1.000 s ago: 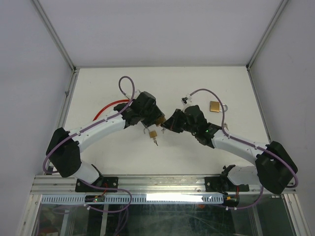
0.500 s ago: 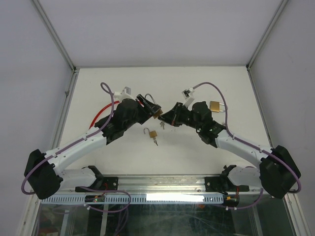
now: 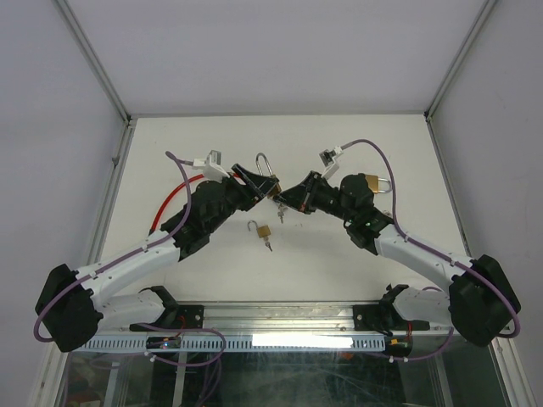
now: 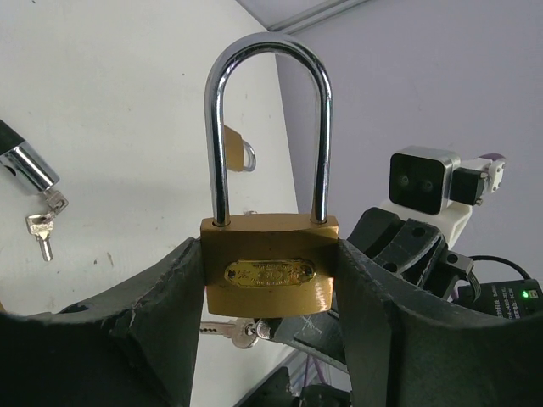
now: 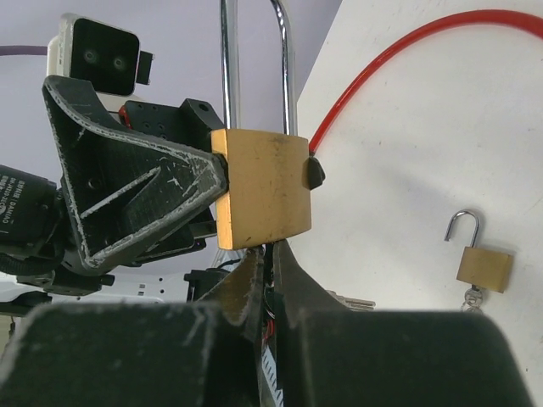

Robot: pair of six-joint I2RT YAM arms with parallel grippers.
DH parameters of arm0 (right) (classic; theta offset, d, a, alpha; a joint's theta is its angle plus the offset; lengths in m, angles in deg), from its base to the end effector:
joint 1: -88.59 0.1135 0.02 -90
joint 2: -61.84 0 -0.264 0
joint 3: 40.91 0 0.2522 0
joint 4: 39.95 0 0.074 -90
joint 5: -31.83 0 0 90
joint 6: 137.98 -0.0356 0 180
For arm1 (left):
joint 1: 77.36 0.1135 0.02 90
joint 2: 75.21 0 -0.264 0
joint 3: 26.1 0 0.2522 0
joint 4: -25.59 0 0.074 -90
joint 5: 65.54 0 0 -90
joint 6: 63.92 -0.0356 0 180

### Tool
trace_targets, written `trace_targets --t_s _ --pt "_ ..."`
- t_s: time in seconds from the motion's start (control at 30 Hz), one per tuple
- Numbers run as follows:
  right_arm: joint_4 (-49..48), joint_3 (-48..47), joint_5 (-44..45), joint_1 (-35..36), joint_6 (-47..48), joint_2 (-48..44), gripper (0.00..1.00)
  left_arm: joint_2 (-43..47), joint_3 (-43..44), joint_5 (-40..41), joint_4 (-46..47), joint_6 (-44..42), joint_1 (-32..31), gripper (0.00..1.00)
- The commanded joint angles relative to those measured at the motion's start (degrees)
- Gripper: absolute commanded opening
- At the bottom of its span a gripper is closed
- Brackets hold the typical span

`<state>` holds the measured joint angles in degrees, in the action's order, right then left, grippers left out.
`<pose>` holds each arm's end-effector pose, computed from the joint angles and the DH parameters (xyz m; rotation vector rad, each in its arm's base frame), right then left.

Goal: Unlock with the key

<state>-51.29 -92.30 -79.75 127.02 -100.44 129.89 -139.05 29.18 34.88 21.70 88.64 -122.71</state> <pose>0.2030 0.1778 0.2761 -0.0938 1.8924 1.4617 0.1869 -0.1800 0.2894 -0.4313 1.8991 -1.1573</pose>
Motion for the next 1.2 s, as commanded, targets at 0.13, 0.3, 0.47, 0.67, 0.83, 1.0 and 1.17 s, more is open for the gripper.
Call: trace_targets --t_s 0.13,0.3,0.47,0.67,0.83,1.0,1.17 --pt "-3.0 -3.0 2.8 0.9 -0.4 -0.2 0.00 2.2 5.2 -8.3 0.0 4.0 -3.0 0.00" --pt "5.7 -5.2 4.9 1.8 4.7 -0.6 0.09 0.6 9.7 0.6 -14.2 6.9 -3.0 0.00" --pt "8.8 -5.2 4.9 2.7 5.1 -0.6 0.25 -1.5 11.9 6.0 -20.7 10.2 -3.0 0.00" --pt "12.7 -4.5 7.0 4.2 5.1 -1.3 0.36 -2.8 13.3 10.8 -22.5 12.6 -3.0 0.00" --pt "13.3 -2.5 8.4 4.5 4.0 -2.3 0.36 -3.6 14.3 11.9 -23.2 13.9 -2.7 0.00" --pt "13.7 -1.8 8.9 4.5 3.9 -1.8 0.34 -3.8 14.5 11.3 -23.1 14.7 -2.0 0.00" --pt "11.2 -2.0 9.5 5.9 4.0 -0.4 0.29 -4.2 14.7 10.2 -23.1 14.5 -1.7 0.00"
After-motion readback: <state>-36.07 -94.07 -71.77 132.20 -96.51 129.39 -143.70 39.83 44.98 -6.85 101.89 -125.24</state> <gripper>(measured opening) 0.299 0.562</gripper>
